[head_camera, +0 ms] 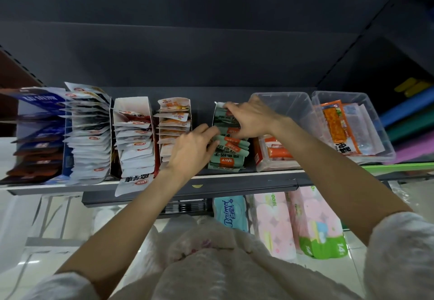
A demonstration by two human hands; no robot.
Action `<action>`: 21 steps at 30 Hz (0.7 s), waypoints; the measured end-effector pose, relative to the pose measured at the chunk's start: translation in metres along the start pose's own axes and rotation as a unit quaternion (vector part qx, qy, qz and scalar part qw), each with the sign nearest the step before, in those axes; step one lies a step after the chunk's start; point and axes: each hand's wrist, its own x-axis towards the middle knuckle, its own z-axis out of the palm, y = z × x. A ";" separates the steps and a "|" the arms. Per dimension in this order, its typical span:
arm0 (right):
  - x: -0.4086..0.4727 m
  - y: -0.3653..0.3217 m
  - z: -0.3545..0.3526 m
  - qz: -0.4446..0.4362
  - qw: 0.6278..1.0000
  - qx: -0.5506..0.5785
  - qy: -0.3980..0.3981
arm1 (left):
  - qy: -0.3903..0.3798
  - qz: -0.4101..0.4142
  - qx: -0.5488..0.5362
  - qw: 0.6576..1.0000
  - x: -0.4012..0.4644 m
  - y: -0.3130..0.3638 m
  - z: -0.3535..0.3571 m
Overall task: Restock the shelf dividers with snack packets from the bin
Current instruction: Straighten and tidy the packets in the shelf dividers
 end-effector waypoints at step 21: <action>-0.037 -0.024 0.013 0.047 0.991 0.083 0.095 | 0.082 -0.034 -0.029 0.996 0.010 0.008 -0.008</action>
